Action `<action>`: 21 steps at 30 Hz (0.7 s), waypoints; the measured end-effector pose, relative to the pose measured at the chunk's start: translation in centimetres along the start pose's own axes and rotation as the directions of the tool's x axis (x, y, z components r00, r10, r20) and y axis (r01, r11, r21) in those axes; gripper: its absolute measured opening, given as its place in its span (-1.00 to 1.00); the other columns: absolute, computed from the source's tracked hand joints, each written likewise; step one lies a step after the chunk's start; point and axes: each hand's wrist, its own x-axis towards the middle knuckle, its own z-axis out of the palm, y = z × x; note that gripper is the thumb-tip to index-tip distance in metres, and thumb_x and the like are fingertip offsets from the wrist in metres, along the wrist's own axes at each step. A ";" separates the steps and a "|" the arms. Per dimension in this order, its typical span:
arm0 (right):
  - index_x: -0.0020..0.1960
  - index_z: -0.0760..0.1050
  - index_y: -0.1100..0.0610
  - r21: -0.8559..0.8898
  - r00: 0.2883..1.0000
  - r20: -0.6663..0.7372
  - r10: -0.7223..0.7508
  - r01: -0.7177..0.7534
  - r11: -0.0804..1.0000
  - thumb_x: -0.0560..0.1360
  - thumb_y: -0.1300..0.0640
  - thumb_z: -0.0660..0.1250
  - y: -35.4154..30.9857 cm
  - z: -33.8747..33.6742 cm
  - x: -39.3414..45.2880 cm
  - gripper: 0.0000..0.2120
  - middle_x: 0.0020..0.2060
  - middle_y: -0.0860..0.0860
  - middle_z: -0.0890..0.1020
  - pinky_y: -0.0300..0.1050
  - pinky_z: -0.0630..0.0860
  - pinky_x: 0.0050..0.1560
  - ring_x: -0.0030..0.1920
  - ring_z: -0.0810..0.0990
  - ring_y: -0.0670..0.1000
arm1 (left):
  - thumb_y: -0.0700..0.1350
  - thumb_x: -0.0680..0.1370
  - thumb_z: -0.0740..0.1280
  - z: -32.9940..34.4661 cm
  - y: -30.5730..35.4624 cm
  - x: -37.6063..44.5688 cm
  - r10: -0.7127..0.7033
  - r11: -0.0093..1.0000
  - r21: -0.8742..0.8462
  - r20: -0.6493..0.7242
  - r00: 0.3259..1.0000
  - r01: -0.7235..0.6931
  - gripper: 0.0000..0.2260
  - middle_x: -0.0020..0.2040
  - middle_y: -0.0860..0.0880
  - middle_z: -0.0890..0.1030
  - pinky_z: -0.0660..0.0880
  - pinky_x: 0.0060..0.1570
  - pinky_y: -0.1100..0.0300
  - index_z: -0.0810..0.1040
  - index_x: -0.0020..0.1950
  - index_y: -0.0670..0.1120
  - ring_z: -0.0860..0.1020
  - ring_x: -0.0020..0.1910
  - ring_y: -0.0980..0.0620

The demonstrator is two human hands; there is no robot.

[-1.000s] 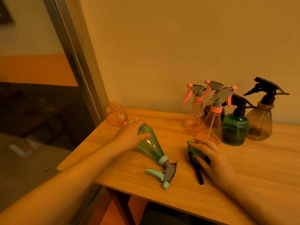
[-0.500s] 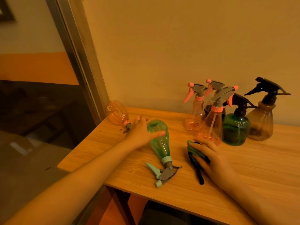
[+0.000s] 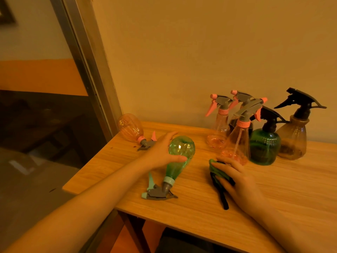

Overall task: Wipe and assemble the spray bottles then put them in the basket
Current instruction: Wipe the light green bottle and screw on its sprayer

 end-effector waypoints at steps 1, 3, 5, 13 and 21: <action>0.30 0.43 -0.11 -0.005 1.000 0.007 0.002 -0.002 1.000 0.47 0.24 0.38 0.0 0.0 0.0 -0.53 0.30 -0.14 0.39 -0.47 0.28 0.19 0.28 0.34 -0.23 | 0.02 0.33 0.55 0.2 -0.2 -0.2 0.010 0.998 0.057 -0.004 1.000 -0.010 -0.12 0.46 -0.05 0.26 0.14 0.36 0.24 0.12 0.51 0.03 0.29 0.41 -0.01; 0.31 0.43 -0.11 -0.009 1.000 0.016 0.002 -0.002 1.000 0.47 0.23 0.37 0.0 -0.1 0.0 -0.53 0.30 -0.15 0.38 -0.50 0.27 0.18 0.28 0.33 -0.24 | 0.05 0.27 0.58 0.6 -0.4 -0.4 0.017 0.989 0.147 0.000 1.000 -0.017 -0.08 0.43 -0.06 0.26 0.22 0.40 0.07 0.13 0.50 0.08 0.28 0.40 -0.03; 0.31 0.44 -0.09 -0.006 1.000 0.011 -0.003 0.003 1.000 0.47 0.24 0.37 -0.1 -0.1 0.0 -0.53 0.30 -0.13 0.39 -0.44 0.28 0.21 0.28 0.34 -0.23 | 0.02 0.26 0.60 0.7 -0.4 -0.3 0.017 0.984 0.175 0.012 1.000 -0.019 -0.07 0.42 -0.07 0.27 0.28 0.37 0.06 0.14 0.49 0.10 0.28 0.38 -0.03; 0.30 0.48 0.05 -0.019 0.992 -0.099 -0.082 0.080 0.997 0.42 0.32 0.40 -0.2 0.0 -0.1 -0.52 0.26 -0.05 0.45 -0.32 0.35 0.27 0.27 0.41 -0.13 | -0.10 0.32 0.57 0.2 -0.2 -0.3 0.144 0.973 0.148 0.202 0.969 -0.175 -0.09 0.46 0.04 0.25 0.27 0.39 0.10 0.09 0.50 0.20 0.24 0.40 0.09; 0.28 0.50 0.08 -0.036 0.995 -0.069 -0.077 0.074 0.997 0.46 0.14 0.30 -0.4 0.0 -0.1 -0.61 0.26 -0.03 0.47 -0.33 0.33 0.27 0.27 0.41 -0.12 | 0.17 0.22 0.57 -1.0 -3.2 -4.5 -0.036 0.979 0.199 0.022 0.999 0.031 -0.08 0.47 0.08 0.28 0.32 0.36 0.04 0.17 0.47 0.18 0.30 0.39 0.13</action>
